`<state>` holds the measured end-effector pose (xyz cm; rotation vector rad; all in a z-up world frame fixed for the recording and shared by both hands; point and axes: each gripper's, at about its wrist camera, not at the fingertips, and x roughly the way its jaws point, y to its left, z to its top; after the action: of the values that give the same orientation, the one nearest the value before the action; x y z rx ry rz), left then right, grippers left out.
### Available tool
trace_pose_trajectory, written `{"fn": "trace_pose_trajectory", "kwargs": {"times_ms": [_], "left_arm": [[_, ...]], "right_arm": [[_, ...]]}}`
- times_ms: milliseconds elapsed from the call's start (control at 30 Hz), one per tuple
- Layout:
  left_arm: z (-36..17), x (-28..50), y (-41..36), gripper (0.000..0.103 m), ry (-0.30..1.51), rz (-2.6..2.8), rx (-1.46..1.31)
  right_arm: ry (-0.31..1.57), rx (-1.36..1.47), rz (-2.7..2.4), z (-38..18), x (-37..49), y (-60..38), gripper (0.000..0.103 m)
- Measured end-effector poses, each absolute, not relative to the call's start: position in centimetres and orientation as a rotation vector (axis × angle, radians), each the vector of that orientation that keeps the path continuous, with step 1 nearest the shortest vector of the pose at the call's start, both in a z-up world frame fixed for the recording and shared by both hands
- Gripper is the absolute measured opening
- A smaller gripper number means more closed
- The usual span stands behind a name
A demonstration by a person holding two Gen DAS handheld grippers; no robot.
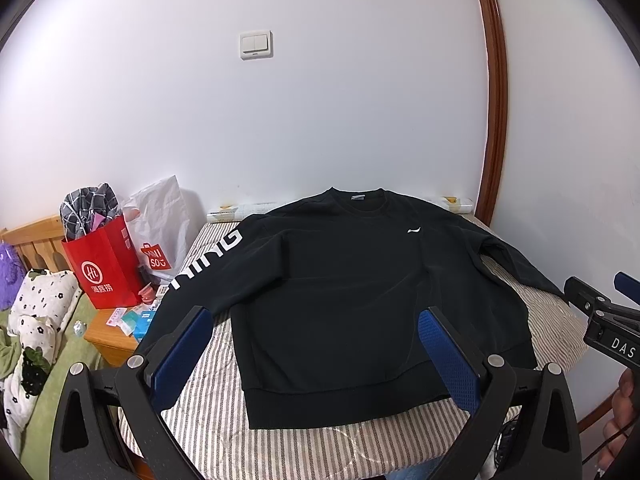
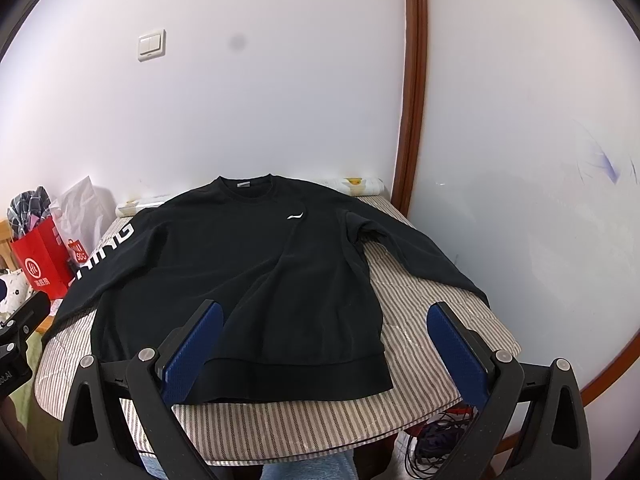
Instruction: Fold small clothes
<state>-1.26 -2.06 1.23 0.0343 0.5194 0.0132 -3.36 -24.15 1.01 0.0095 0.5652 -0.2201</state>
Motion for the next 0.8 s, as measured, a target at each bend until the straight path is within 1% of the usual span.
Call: {"fn": "trace_pose_trajectory", "kwargs": {"times_ms": [800], "left_arm": [[1.1, -0.9, -0.9, 0.103, 0.515, -0.009, 0.011]], "right_arm": [[0.558, 0.005, -0.221, 1.0, -3.1, -23.8, 0.101]]}}
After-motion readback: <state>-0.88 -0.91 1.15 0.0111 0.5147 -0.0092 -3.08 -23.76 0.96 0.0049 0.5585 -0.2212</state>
